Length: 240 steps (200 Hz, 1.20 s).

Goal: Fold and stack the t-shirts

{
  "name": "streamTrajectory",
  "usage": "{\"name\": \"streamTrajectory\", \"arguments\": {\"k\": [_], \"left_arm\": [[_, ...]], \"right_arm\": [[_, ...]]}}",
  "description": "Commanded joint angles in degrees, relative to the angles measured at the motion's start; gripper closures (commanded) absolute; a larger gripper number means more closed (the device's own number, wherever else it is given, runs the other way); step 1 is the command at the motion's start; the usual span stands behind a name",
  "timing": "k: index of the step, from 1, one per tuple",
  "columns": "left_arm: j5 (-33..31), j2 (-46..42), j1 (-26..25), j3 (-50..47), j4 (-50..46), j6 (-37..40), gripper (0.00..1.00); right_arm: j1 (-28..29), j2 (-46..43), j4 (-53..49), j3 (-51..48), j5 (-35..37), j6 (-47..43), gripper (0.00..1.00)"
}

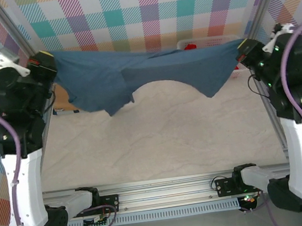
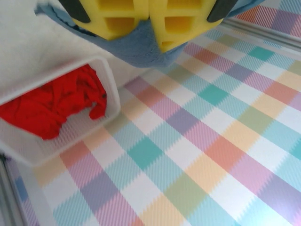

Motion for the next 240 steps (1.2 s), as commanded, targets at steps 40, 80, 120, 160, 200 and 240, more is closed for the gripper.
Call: {"name": "streamTrajectory", "arguments": {"k": [40,80,120,160,200,240], "left_arm": [[5.8,14.7,1.0,13.4,-1.5,-0.1,1.0],[12.6,27.0,2.2,21.9,0.8,-0.3,1.0],[15.5,36.7,3.2,39.1,-3.4,-0.4,1.0],[14.6,36.3,3.8,45.1,-7.6,-0.9,1.0],[14.1,22.1,2.5,19.4,-11.7,-0.3,1.0],[13.8,0.5,0.6,-28.7,-5.7,-6.5,1.0]], "right_arm": [[-0.1,6.4,3.8,4.5,1.2,-0.5,1.0],[-1.2,14.9,4.3,8.5,-1.2,-1.1,1.0],[-2.9,19.8,3.8,13.8,-2.8,-0.2,1.0],[-4.9,19.1,0.9,15.2,-4.0,0.3,1.0],[-4.9,11.2,-1.9,2.0,-6.8,3.4,1.0],[-4.9,-0.5,-3.9,-26.7,-10.2,9.5,1.0]]}}
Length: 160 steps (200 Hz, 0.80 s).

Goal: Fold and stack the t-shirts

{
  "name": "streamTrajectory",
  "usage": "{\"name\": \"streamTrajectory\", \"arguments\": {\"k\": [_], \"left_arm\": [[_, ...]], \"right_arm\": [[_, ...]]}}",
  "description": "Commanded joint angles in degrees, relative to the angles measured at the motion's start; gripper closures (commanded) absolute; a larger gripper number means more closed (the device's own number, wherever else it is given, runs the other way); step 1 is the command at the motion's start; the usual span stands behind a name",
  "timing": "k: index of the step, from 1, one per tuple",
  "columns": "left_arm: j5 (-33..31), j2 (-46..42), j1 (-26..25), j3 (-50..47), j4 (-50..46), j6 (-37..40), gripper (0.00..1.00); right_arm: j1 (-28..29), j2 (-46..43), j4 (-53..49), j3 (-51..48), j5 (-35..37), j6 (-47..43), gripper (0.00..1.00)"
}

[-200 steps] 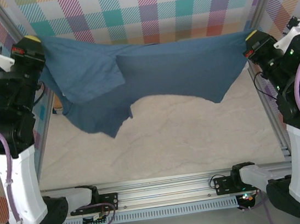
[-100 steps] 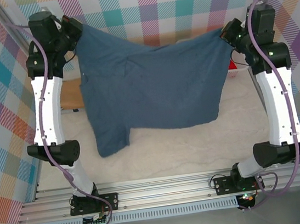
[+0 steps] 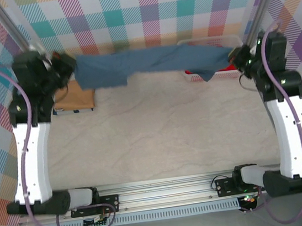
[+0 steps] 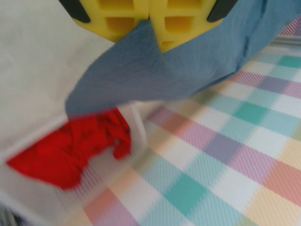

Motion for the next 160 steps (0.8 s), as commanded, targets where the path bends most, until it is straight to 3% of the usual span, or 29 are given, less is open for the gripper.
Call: {"name": "streamTrajectory", "arguments": {"k": [1,28,66,113,160], "left_arm": [[0.1,-6.0,-1.4,-21.0,0.3,-3.9,1.0],[0.4,-13.3,-3.9,-43.7,3.4,-6.4,1.0],[0.1,-16.1,-5.8,-60.9,6.3,-8.6,1.0],[-5.9,-19.2,-6.6,-61.9,-0.6,-7.5,1.0],[-10.4,-15.7,-6.5,-59.3,-1.4,-6.4,1.0]], "right_arm": [[-0.4,-4.8,-4.0,-14.3,-2.6,5.5,1.0],[-0.4,-8.1,-5.9,-31.7,-4.8,10.6,1.0],[-0.3,-0.2,-0.5,-44.1,-6.7,9.3,1.0],[-0.2,8.6,-4.3,-42.2,-4.4,5.9,1.0],[4.5,8.5,-6.8,-43.6,-4.3,10.3,1.0]]}}
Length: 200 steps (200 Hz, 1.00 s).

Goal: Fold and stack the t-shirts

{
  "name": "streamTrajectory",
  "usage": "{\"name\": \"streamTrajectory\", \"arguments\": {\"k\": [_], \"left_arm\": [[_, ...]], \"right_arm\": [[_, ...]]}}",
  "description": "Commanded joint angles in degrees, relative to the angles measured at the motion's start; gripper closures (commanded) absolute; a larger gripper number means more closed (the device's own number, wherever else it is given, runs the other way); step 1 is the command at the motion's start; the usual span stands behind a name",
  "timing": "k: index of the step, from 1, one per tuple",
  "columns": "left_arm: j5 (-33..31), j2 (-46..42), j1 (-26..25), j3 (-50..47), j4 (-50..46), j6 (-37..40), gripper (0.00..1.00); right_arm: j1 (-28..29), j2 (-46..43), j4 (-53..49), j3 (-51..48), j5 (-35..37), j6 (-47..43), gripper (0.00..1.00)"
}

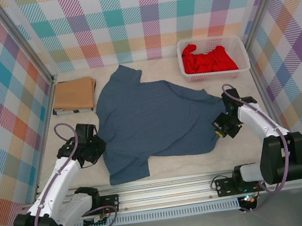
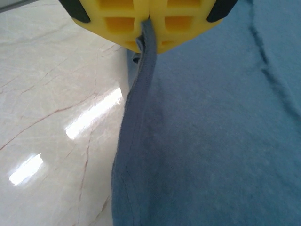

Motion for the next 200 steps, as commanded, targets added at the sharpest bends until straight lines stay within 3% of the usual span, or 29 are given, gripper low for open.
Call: {"name": "streamTrajectory", "arguments": {"k": [1,45,76,107,128,138,144,157,177,200], "left_arm": [[-4.3,2.7,-0.8,2.7,-1.7,0.9,1.0],[-15.7,8.3,0.9,8.0,-8.3,2.8,1.0],[-16.6,11.2,4.6,9.7,-6.4,6.8,1.0],[-17.1,15.8,5.8,11.6,-4.3,10.0,1.0],[-19.3,18.0,5.8,13.6,-5.8,11.0,1.0],[-20.1,18.2,6.0,14.3,-6.4,11.3,0.89],[-20.1,18.1,6.1,14.8,-6.4,11.5,0.75],[-19.8,18.1,6.2,16.7,-6.6,11.8,0.56],[-17.5,19.6,5.9,20.6,-6.4,12.0,0.52],[-13.3,23.2,4.6,25.2,-5.5,11.9,0.53]], "right_arm": [[1.9,-0.2,-2.6,0.2,0.5,2.4,1.0],[4.1,2.3,-4.5,2.0,0.0,1.9,1.0],[8.9,1.3,-4.9,-0.4,-0.3,5.7,1.0],[9.6,2.3,-2.5,-3.0,-3.1,7.7,1.0],[9.7,0.1,-6.6,0.6,-1.3,7.2,0.67],[9.7,-2.5,-8.3,3.4,1.3,6.3,0.57],[9.6,-3.5,-9.1,5.4,3.1,5.6,0.53],[8.6,-3.7,-9.3,9.8,6.0,2.6,0.51],[5.4,-0.8,-1.6,14.4,6.0,-4.3,0.55],[0.8,5.1,16.5,15.1,1.1,-10.6,0.61]]}}
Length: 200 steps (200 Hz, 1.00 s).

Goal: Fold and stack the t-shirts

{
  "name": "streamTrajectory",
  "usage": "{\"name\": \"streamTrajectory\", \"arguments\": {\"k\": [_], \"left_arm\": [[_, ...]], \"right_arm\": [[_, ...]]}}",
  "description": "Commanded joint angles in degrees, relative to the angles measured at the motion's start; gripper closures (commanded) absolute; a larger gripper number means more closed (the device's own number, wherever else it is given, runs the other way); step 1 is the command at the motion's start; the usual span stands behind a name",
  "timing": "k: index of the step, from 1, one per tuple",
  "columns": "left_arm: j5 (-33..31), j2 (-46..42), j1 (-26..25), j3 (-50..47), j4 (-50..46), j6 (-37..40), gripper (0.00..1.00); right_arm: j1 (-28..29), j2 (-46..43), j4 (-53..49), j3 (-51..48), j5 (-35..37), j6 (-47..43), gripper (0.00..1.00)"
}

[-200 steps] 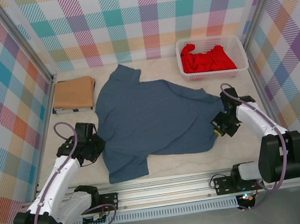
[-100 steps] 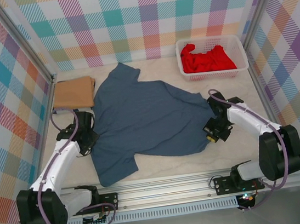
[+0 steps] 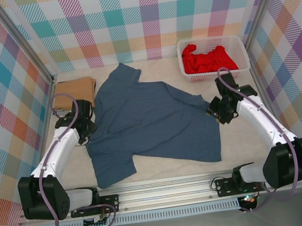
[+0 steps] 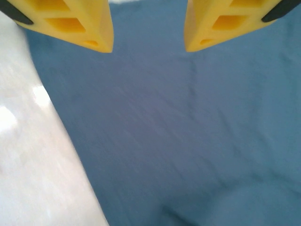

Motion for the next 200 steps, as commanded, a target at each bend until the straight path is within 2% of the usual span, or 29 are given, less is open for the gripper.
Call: {"name": "streamTrajectory", "arguments": {"k": [1,23,49,67,88,119,158,200], "left_arm": [[4.1,3.1,-0.8,4.6,0.7,0.9,0.53],[15.5,6.3,-4.3,5.2,8.7,0.3,0.62],[22.2,10.9,-12.0,4.3,16.7,-2.6,0.69],[22.7,13.1,-16.2,3.4,20.2,-5.0,0.72],[23.2,15.0,-18.3,2.7,22.3,-7.1,0.73],[23.6,16.8,-18.6,3.5,21.7,-6.2,0.74],[22.3,18.6,-18.6,4.0,20.4,-5.4,0.75],[21.9,19.7,-18.6,5.8,20.1,-4.9,0.76]], "right_arm": [[-3.9,6.2,16.8,0.5,-2.3,-8.6,0.61],[-6.7,16.2,28.6,4.0,-7.9,-11.3,0.65],[-6.8,25.8,36.4,7.7,-10.2,-12.0,0.65],[-7.0,29.2,40.3,7.7,-8.7,-11.3,0.65],[-6.9,32.9,42.0,8.0,-8.5,-9.9,0.65],[-6.9,35.9,44.2,8.9,-9.1,-9.9,0.66],[-6.5,39.7,39.5,13.5,-9.5,-10.7,0.72],[-6.5,39.4,35.0,13.2,-6.6,-9.4,0.73]]}}
